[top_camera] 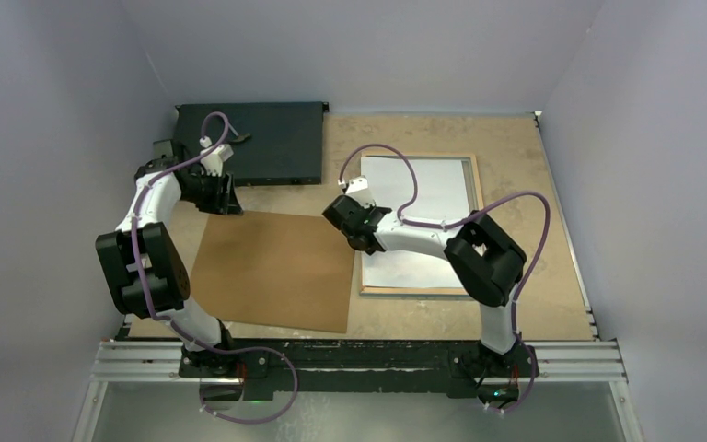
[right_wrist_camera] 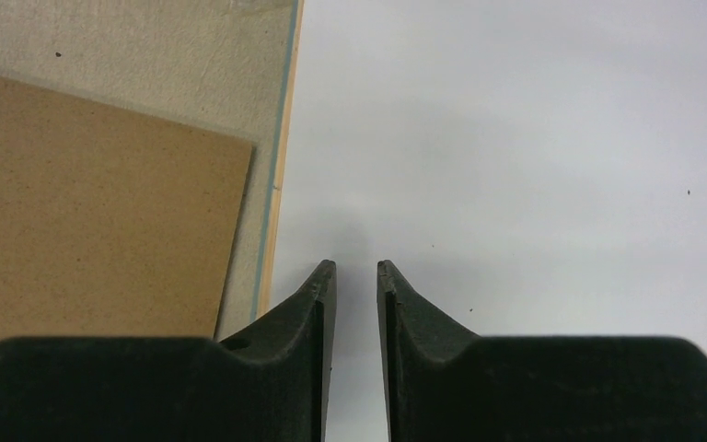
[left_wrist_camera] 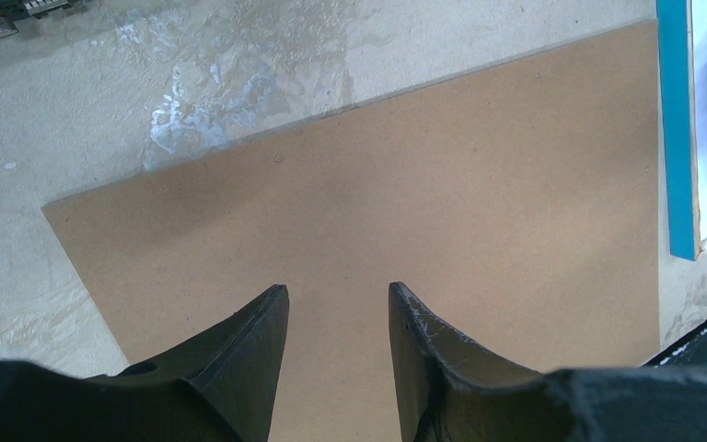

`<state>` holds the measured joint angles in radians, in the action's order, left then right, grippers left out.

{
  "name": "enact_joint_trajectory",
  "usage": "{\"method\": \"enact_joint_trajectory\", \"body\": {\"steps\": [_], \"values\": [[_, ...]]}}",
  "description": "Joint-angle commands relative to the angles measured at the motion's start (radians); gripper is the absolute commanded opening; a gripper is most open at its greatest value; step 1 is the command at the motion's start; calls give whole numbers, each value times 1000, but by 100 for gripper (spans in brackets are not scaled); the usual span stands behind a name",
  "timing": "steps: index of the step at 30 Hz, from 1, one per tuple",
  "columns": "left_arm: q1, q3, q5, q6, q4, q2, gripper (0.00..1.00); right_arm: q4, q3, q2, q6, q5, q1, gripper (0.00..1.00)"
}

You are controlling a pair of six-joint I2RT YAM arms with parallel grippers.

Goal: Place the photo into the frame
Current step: Adjust the photo in the photo frame.

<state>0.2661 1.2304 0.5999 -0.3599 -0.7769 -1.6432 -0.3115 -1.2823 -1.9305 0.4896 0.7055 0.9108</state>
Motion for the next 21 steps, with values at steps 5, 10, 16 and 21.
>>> {"method": "enact_joint_trajectory", "body": {"steps": [5,10,16,21], "values": [[15,12,31,-24,-1,30,43,-47,-48,33,21,56,53,27],[18,6,32,-24,2,30,42,-41,-18,27,37,44,58,27],[21,5,34,-26,1,31,42,-36,-4,12,38,27,57,27],[22,5,34,-27,0,31,42,-38,6,0,38,8,58,27]]}}
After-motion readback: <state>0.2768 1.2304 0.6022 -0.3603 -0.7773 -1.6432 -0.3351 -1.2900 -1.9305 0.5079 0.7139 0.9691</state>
